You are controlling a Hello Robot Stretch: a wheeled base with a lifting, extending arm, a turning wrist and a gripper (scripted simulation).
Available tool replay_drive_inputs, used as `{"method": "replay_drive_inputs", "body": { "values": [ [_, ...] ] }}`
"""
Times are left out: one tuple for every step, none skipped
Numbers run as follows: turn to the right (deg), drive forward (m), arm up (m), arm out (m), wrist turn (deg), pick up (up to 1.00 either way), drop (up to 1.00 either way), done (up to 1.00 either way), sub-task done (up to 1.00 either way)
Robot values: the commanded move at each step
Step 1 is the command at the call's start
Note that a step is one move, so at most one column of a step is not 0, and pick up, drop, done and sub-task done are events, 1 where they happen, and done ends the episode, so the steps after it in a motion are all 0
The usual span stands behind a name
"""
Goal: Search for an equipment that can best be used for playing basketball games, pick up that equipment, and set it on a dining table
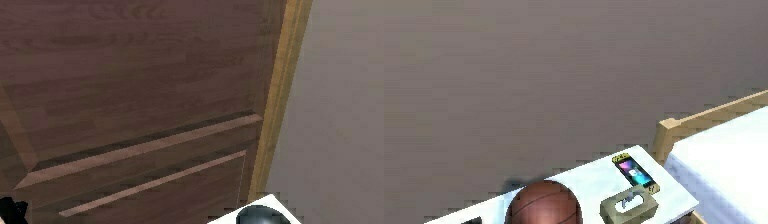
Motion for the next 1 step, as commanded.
{"method": "replay_drive_inputs", "body": {
  "values": [
    [0.0, 0.00, 0.00, 0.00, 0.0, 1.00, 0.00, 0.00, 0.00]
  ]
}}
